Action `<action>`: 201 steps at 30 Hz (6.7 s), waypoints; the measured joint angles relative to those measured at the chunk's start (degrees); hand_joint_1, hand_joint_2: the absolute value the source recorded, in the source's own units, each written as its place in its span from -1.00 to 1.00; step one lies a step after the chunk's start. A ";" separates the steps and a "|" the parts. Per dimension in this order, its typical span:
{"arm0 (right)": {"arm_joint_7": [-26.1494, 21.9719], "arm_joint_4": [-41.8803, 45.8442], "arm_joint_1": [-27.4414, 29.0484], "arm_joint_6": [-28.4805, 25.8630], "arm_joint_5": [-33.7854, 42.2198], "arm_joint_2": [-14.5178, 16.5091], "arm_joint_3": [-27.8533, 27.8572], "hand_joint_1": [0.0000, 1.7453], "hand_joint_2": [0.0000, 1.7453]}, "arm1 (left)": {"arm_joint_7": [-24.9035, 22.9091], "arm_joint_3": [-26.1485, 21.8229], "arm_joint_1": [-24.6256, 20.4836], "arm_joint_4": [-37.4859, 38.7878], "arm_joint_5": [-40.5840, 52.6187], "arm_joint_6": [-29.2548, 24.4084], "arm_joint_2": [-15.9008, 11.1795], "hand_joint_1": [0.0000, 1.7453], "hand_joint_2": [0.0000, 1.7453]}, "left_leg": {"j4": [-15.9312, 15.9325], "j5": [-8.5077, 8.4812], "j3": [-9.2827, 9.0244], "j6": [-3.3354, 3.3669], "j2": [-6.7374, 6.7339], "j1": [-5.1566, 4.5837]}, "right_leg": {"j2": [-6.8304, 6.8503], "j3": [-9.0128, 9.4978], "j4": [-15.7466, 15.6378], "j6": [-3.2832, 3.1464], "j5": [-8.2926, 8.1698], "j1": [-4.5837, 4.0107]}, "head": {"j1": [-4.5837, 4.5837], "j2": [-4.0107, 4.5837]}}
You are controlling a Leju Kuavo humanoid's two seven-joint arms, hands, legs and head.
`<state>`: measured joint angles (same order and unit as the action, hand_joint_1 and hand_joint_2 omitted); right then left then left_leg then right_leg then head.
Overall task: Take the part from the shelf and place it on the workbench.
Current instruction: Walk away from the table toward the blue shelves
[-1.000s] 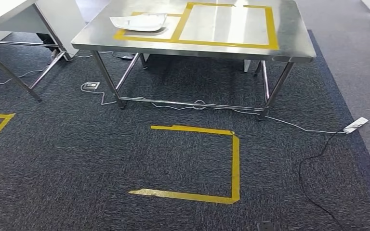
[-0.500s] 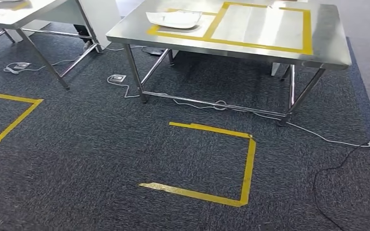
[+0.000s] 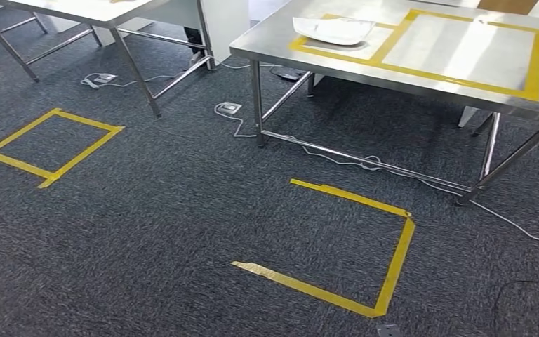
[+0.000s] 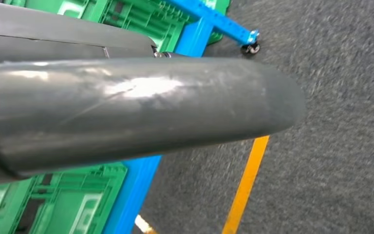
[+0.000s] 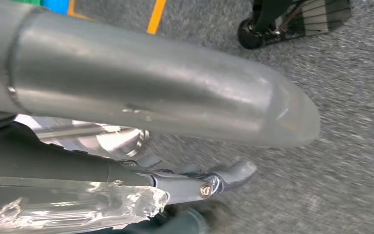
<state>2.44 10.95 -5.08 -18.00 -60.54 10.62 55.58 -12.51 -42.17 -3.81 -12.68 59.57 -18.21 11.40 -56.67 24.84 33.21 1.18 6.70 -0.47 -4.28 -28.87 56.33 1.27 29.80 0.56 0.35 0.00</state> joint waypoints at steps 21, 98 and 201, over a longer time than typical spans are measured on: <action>0.61 0.09 -0.05 1.56 -1.87 -0.08 -1.01 -1.00 -1.00 | 0.04 -0.58 0.00 0.15 0.16 3.94 0.57 -1.00 -1.00 | 0.55 1.32 -1.37 0.91 -7.65 0.18 | 5.78 -2.45 7.89 1.00 5.67 -0.32 | 0.17 0.00; 2.88 0.27 0.44 0.74 -6.22 -0.93 -3.76 -1.00 -1.00 | 0.01 -0.84 -0.14 0.22 2.81 8.47 1.38 -1.00 -1.00 | -11.07 7.56 4.41 -2.12 -5.38 0.28 | 4.26 -0.85 0.23 -1.16 -0.53 0.36 | 0.25 0.00; 2.07 0.35 0.26 -0.77 -5.36 -0.85 -3.04 -1.00 -1.00 | 7.04 -6.10 -0.20 0.28 -0.96 6.10 2.03 -1.00 0.50 | -0.96 2.08 -0.98 -1.54 -9.38 -0.25 | 9.74 -1.90 1.92 -0.83 0.62 -0.09 | 0.43 0.00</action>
<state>4.52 11.30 -4.82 -18.77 -65.90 9.77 52.55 -5.47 -48.27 -4.01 -12.39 58.62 -12.12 13.44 -57.63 26.92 32.23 -0.36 -2.68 -0.72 5.47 -30.76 58.25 0.44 30.42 0.47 0.78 0.00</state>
